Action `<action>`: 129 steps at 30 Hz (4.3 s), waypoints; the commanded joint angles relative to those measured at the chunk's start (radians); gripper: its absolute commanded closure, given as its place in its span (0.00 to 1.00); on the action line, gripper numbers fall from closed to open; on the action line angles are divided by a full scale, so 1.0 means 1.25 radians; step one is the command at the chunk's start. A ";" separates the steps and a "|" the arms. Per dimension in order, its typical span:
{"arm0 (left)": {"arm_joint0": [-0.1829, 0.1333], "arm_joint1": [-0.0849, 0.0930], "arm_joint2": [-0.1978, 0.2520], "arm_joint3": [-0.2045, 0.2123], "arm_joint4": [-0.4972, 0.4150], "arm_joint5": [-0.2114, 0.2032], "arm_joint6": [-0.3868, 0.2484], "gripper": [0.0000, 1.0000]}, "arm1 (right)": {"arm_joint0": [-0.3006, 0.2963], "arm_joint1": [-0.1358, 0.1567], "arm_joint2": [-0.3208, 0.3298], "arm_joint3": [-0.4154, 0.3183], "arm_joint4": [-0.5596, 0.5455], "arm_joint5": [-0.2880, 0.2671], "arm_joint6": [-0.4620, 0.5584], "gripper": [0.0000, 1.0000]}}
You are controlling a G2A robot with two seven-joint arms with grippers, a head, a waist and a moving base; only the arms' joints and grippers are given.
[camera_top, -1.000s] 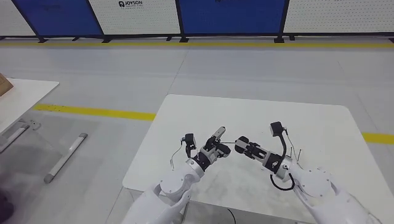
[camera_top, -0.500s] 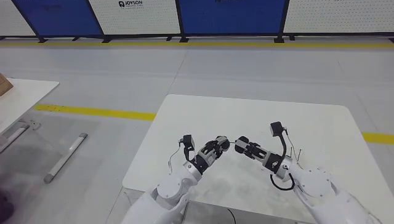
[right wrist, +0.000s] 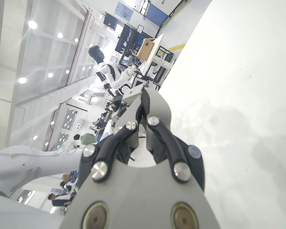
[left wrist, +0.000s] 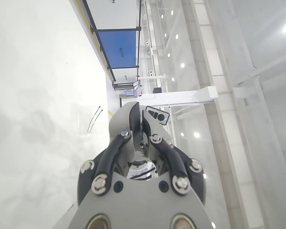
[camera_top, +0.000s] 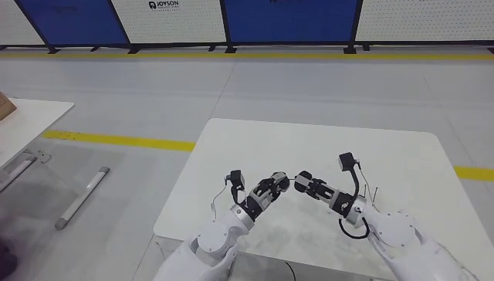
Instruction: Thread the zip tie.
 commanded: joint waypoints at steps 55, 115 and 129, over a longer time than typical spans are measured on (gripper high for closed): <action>0.043 0.014 -0.035 -0.006 0.122 0.002 -0.057 1.00 | -0.103 0.022 0.163 -0.055 0.121 -0.024 0.084 0.00; 0.058 0.034 -0.069 -0.057 0.202 0.009 -0.129 1.00 | -0.085 0.049 0.249 -0.131 -0.033 0.144 0.211 0.00; 0.058 0.034 -0.069 -0.057 0.202 0.009 -0.129 1.00 | -0.046 0.066 0.293 -0.163 -0.120 0.282 0.328 0.00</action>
